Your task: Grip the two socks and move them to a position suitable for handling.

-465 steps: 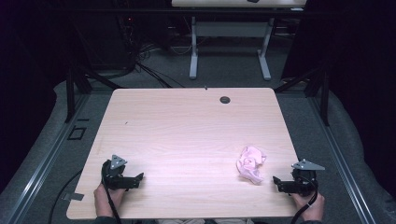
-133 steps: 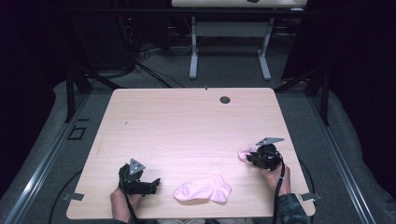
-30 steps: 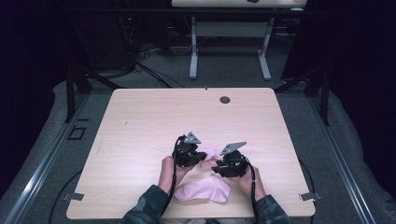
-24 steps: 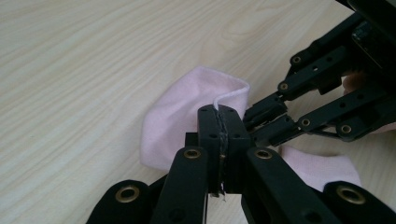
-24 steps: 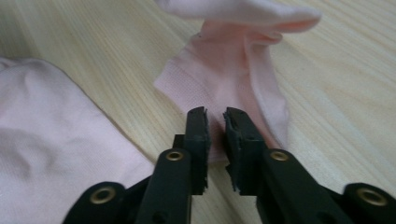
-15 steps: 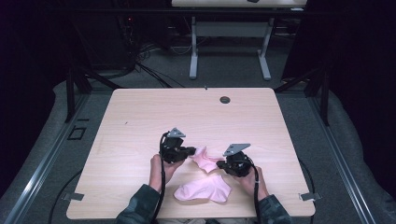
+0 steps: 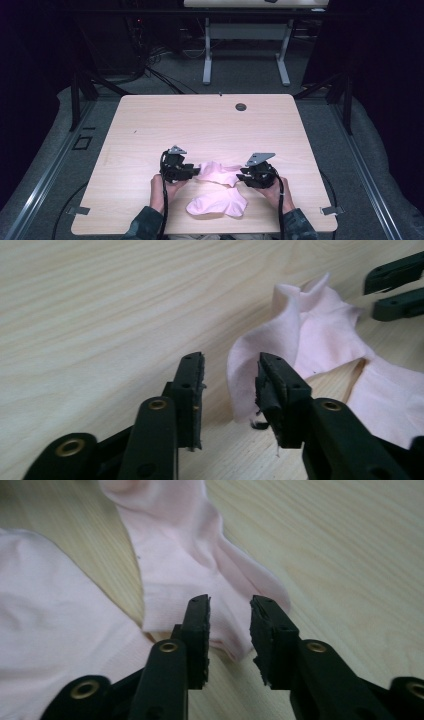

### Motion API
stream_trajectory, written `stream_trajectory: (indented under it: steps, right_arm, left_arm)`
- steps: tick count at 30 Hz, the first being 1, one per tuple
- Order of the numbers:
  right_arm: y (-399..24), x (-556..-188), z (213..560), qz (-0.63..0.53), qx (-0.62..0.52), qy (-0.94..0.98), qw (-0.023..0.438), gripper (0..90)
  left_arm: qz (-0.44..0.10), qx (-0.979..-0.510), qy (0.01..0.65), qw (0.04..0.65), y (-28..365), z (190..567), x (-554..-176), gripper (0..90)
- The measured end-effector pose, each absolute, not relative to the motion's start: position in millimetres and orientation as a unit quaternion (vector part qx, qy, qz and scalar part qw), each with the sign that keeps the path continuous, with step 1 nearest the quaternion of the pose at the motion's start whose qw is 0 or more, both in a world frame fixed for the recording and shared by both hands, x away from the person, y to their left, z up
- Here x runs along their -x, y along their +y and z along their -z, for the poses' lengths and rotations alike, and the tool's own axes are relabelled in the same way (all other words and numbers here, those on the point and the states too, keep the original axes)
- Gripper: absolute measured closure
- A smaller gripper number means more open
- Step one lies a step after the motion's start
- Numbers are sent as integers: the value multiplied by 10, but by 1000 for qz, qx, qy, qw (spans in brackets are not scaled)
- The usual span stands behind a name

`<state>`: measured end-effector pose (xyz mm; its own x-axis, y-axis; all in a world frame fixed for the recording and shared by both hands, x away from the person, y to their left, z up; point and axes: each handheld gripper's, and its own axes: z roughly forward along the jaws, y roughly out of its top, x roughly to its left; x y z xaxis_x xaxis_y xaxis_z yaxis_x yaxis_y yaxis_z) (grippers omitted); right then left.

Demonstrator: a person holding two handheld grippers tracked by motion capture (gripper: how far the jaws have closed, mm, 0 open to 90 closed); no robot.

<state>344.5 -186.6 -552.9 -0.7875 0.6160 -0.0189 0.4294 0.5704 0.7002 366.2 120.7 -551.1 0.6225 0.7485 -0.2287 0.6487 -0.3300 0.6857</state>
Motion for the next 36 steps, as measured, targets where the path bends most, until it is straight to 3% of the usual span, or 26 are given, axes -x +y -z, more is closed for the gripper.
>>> stream_trajectory:
  steps: [5, 10, 13, 15, 17, 25, 32, 36]
  right_arm:
    - [-1731, -3403, 5479, -355, -267, 890, 106, 574]
    - [-1586, -3471, 5597, -329, -266, 903, 76, 526]
    - [-1553, -3508, 5665, -319, -275, 904, 69, 613]
    - [-1563, -3522, 5663, -320, -282, 902, 66, 745]
    - [-1576, -3534, 5670, -326, -284, 900, 64, 810]
    - [-1651, -3541, 5511, -360, -294, 885, 34, 835]
    - [-1675, -3524, 5347, -379, -288, 879, 27, 837]
    - [-1702, -3513, 5315, -383, -290, 877, 23, 836]
  left_arm:
    - [-87, -809, 431, 389, 1258, 5474, -3618, 491]
    - [-104, -819, 412, 385, 1236, 5444, -3560, 457]
    - [-107, -828, 398, 380, 1201, 5446, -3539, 450]
    - [-105, -831, 390, 383, 1177, 5457, -3534, 453]
    - [-104, -838, 377, 381, 1145, 5459, -3523, 455]
    - [-117, -865, 308, 380, 868, 5450, -3437, 439]
    - [-106, -891, 249, 364, 549, 5475, -3418, 485]
    - [-97, -892, 231, 376, 458, 5482, -3437, 729]
